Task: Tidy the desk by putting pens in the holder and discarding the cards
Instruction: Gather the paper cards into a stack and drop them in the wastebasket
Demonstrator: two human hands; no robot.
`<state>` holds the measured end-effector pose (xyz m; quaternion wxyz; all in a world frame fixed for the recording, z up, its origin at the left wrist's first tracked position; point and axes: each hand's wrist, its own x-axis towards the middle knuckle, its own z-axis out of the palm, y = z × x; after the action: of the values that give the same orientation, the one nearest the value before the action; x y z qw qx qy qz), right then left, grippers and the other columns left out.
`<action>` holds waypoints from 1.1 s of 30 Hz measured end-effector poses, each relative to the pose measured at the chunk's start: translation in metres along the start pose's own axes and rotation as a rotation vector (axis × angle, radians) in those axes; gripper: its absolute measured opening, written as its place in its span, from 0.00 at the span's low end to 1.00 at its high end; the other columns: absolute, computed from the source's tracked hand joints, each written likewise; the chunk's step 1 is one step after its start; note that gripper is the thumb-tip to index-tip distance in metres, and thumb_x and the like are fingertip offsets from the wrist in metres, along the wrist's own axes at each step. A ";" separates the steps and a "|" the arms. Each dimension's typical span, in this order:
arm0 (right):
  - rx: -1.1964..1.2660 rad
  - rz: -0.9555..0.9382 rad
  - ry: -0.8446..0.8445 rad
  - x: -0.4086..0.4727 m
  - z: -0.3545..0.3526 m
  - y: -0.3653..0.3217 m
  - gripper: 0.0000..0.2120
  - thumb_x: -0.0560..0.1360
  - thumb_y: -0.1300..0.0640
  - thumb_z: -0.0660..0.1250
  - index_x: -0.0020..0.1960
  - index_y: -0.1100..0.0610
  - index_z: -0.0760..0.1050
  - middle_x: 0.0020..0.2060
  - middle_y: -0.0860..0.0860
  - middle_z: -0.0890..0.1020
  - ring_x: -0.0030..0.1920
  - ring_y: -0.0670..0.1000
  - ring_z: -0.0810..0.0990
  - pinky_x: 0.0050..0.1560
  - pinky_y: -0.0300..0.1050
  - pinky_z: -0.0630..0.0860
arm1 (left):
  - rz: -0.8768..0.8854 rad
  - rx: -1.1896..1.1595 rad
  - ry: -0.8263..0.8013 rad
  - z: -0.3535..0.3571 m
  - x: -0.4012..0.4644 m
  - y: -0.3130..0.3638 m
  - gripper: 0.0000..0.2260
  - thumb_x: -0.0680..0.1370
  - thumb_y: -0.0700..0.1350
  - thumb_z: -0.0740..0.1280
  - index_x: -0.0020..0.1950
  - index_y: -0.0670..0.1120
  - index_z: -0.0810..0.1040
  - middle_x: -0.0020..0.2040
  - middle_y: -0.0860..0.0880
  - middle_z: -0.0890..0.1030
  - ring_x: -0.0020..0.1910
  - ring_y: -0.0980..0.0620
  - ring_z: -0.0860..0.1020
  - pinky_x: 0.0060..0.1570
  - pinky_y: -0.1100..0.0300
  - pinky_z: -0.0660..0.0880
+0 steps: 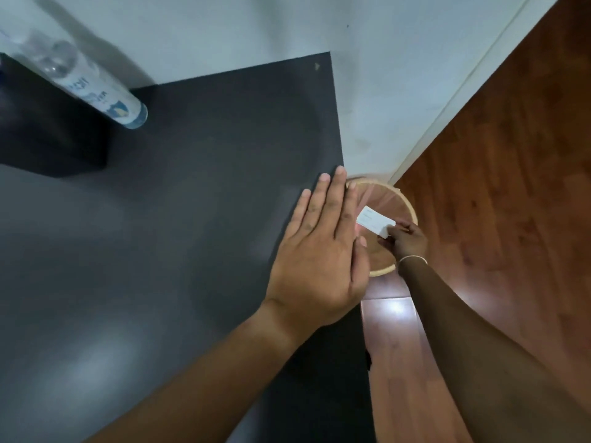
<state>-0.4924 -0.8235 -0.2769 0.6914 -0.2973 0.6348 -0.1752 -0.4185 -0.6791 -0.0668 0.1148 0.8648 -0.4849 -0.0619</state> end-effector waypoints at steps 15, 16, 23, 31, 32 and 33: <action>-0.280 -0.012 0.037 0.055 0.010 0.035 0.16 0.74 0.70 0.60 0.62 0.66 0.70 0.61 0.66 0.75 0.49 0.58 0.75 0.24 0.33 0.76 | -0.019 -0.009 0.044 0.005 0.001 0.000 0.27 0.76 0.47 0.55 0.74 0.39 0.61 0.76 0.41 0.60 0.76 0.46 0.56 0.75 0.55 0.50; -0.290 -0.018 0.036 0.056 0.009 0.035 0.16 0.74 0.70 0.60 0.62 0.66 0.70 0.61 0.66 0.75 0.49 0.58 0.76 0.26 0.34 0.77 | -0.023 -0.016 0.038 0.004 0.001 0.001 0.27 0.76 0.47 0.55 0.74 0.39 0.60 0.76 0.41 0.60 0.76 0.47 0.56 0.76 0.55 0.50; -0.322 -0.034 0.047 0.058 0.015 0.037 0.14 0.73 0.69 0.61 0.58 0.66 0.73 0.50 0.62 0.77 0.54 0.62 0.78 0.50 0.52 0.78 | -0.017 -0.037 0.030 0.004 0.001 -0.001 0.27 0.76 0.48 0.54 0.74 0.39 0.60 0.76 0.42 0.59 0.76 0.46 0.55 0.76 0.54 0.49; -0.416 -0.028 0.031 0.066 0.019 0.038 0.20 0.71 0.62 0.68 0.62 0.56 0.74 0.55 0.59 0.80 0.52 0.59 0.79 0.58 0.54 0.78 | 0.000 -0.008 0.050 0.005 0.001 -0.002 0.27 0.76 0.47 0.54 0.74 0.39 0.60 0.76 0.41 0.60 0.76 0.45 0.56 0.76 0.54 0.51; -0.457 -0.015 0.041 0.067 0.017 0.039 0.21 0.70 0.59 0.69 0.63 0.54 0.74 0.57 0.59 0.80 0.53 0.59 0.79 0.60 0.55 0.77 | 0.000 -0.004 0.050 0.005 0.001 -0.002 0.27 0.76 0.47 0.54 0.74 0.39 0.60 0.76 0.41 0.61 0.76 0.45 0.57 0.76 0.53 0.51; -0.481 -0.014 0.047 0.069 0.014 0.040 0.22 0.69 0.58 0.70 0.63 0.53 0.73 0.58 0.58 0.80 0.54 0.59 0.79 0.61 0.56 0.76 | 0.001 0.000 0.051 0.005 0.001 -0.002 0.27 0.76 0.47 0.54 0.74 0.38 0.61 0.75 0.41 0.61 0.76 0.45 0.57 0.75 0.53 0.51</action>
<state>-0.4749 -0.8327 -0.3557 0.5844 -0.4535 0.6722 -0.0305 -0.4177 -0.6796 -0.0721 0.1269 0.8660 -0.4821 -0.0399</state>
